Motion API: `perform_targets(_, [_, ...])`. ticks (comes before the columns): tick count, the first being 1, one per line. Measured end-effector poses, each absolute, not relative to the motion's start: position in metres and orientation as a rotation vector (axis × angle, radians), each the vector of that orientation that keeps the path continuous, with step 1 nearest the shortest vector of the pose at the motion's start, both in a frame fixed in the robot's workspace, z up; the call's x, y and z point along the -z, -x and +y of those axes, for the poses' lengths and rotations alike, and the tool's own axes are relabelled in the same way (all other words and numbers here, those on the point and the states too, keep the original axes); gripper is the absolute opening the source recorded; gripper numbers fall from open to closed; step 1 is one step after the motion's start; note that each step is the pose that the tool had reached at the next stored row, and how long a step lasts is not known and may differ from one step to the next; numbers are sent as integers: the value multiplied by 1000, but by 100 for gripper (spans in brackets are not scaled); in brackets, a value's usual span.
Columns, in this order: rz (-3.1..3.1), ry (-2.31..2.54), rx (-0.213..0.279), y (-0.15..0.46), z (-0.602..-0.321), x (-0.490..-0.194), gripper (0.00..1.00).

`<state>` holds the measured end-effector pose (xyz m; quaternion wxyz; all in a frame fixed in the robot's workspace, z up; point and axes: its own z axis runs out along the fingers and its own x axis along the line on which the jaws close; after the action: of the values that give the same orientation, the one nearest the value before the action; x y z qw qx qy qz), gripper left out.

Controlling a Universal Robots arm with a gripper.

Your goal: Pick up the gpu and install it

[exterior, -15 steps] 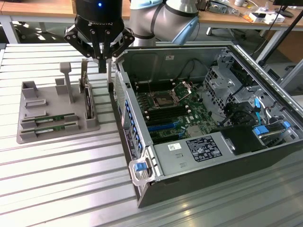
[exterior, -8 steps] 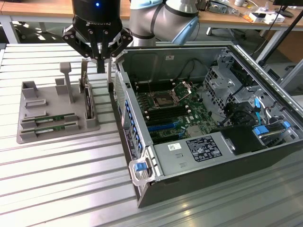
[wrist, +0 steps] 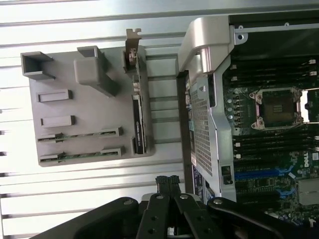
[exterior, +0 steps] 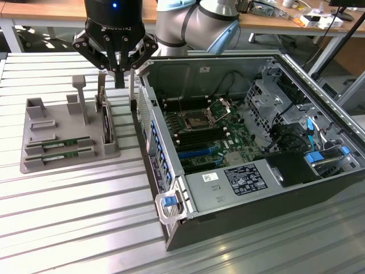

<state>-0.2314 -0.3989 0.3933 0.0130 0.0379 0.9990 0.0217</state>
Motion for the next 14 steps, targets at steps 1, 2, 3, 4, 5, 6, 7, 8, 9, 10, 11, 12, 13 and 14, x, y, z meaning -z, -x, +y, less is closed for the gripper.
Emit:
perform_targets(1, [3113,-118,-68,232,-399,-393,11])
perform_targets(2, [3113,-118,-68,232,-399,-393,11])
perform_targets(3, [3112,-118,-68,232,-399,-393,11])
perform_targets(4, [3112,-118,-68,232,-399,-393,11])
perform_targets(5, [3112,-118,-68,233,-399,-393,11])
perform_targets(6, [3113,-118,-68,233,-399,-393,11])
perform_targets(7, [3113,-118,-68,234,-399,-393,11])
perform_targets(8, [3112,-118,-68,235,-399,-393,11])
perform_targets(9, [3113,-118,-68,235,-399,-393,11])
perform_targets(10, [3112,-118,-68,236,-399,-393,11])
perform_targets(11, [3113,-118,-68,237,-399,-393,11])
perform_targets(12, [3112,-118,-68,237,-399,-393,11])
perform_targets(13, [3112,-118,-68,238,-399,-393,11])
perform_targets(14, [3112,-118,-68,238,-399,-393,11])
